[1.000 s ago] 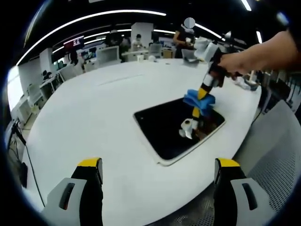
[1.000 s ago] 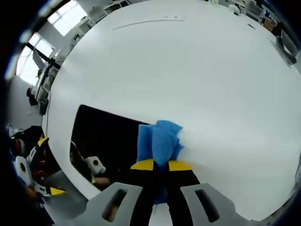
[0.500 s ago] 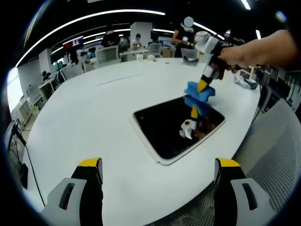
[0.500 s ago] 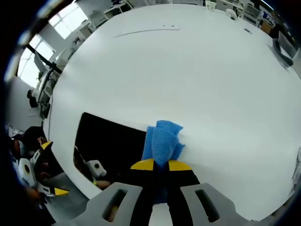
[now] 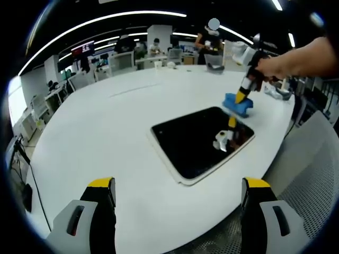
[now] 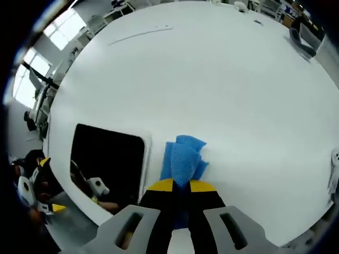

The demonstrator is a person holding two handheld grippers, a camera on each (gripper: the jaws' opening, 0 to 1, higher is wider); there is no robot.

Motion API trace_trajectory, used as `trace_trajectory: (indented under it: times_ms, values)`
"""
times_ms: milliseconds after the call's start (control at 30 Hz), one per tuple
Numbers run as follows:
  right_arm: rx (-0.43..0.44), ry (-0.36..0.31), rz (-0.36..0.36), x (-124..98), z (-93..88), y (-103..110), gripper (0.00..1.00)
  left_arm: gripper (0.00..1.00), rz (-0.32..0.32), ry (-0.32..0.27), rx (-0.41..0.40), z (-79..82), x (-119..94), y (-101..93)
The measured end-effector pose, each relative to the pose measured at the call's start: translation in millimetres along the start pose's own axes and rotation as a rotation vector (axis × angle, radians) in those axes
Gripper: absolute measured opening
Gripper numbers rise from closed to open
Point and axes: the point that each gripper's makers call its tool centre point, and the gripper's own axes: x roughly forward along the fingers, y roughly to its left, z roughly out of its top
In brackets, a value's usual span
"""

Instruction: Wipe the mirror surface with the cleaning cloth until all visible marks leave the cleaned area.

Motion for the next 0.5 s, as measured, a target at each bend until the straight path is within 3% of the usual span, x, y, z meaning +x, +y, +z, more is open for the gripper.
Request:
trace_trajectory:
  times_ms: [500]
  values:
    - [0.037, -0.018, -0.011, -7.6, -6.0, -20.4, 0.03, 0.99, 0.000, 0.004, 0.002, -1.2, 0.4, 0.0]
